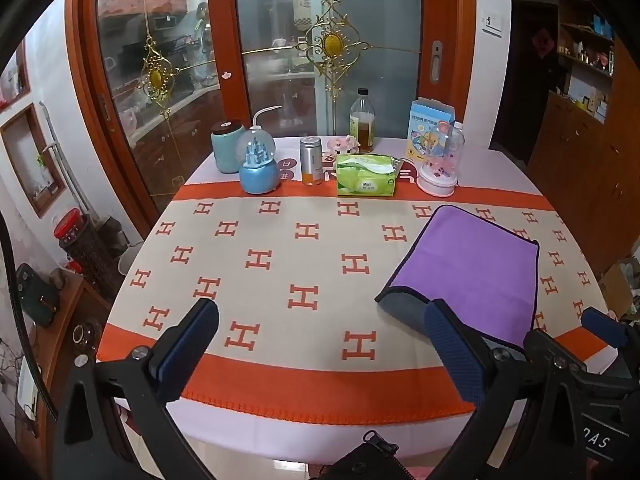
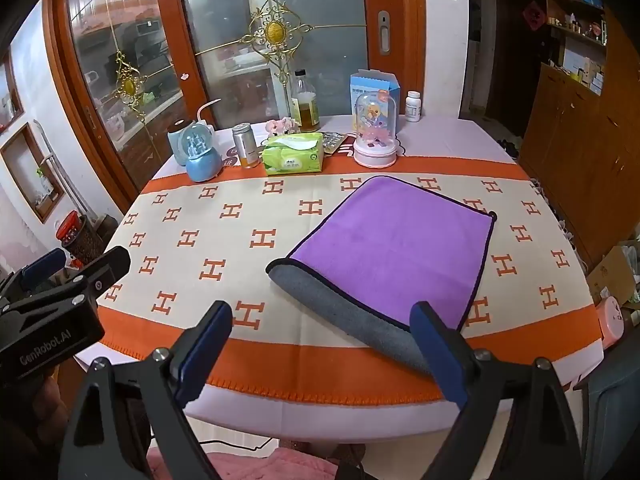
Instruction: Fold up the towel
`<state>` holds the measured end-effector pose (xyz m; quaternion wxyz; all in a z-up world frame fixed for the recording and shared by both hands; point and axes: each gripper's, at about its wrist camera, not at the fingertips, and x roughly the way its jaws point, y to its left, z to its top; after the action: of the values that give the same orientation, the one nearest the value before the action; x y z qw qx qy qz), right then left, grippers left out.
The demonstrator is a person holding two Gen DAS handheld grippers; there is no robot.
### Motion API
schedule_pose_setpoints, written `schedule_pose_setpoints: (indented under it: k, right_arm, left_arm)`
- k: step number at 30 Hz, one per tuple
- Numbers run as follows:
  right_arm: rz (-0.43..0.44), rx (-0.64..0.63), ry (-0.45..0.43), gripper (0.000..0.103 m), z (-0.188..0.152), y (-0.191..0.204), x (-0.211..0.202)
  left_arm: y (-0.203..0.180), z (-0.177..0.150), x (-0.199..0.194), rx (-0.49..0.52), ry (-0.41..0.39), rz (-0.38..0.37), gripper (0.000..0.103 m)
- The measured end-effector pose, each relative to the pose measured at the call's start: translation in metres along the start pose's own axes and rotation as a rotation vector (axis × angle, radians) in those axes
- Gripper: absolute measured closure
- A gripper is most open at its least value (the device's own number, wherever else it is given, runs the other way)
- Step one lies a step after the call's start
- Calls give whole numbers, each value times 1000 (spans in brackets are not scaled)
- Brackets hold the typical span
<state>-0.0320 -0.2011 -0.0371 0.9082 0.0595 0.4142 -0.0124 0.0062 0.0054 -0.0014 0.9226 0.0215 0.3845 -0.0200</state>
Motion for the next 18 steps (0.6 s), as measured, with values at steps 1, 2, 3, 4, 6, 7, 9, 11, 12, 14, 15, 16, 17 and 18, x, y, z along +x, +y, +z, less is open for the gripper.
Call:
schedule_pose_setpoints:
  k: [1,2,3,4,6,7,9,11,12,14,15,16,17,18]
  right_arm:
    - [-1,-1,0,12,1,1,1]
    - [-3,-5,1,12,2,2,2]
    - [-3,-5,1,12,2,2,2]
    - [-2,-5,1,12,2,2,2]
    - [-2,-5,1,12,2,2,2]
    - [-1,-5,2,12,2,2,3]
    - [0,-5,1,12,2,4,3]
    - [-1,-7,1,12,2,5,3]
    - [-1,-6,3,12,2,4,3]
    - [-2,-5,2,12,3,4,2]
    - [-2,-6,2,12,2,4,3]
    - [-3,-6,3,12,2,4,2]
    - [-4,-6,3,12,2,4,2]
    - [-2,-6,3,12,2,3,2]
  left_arm:
    - [-1,-1,-2,-4,-2,0,1]
    - [0,0,-1,-3,-1,0,1]
    - [-1,-1,-2,-2,-2,1,1]
    - [-1,-1,-2,-1,-2,1,1]
    - [0,-1,-1,0,-2,3,1]
    - [0,-1,-1,0,-1,3,1]
    - [-2,-1,-2,3,1,7,1]
    - [0,0,-2,0,1,11,1]
    - [-2,-2,-4,3,-1,10,1]
    - [-1,-3,-4,4,-1,11,1]
    - [-2,-3,-4,4,-1,10,1]
    - [-2,-3,-4,5,-1,12,1]
    - [-1,-3,-4,4,-1,13,1]
    - [0,-3,-5,4,-1,13,1]
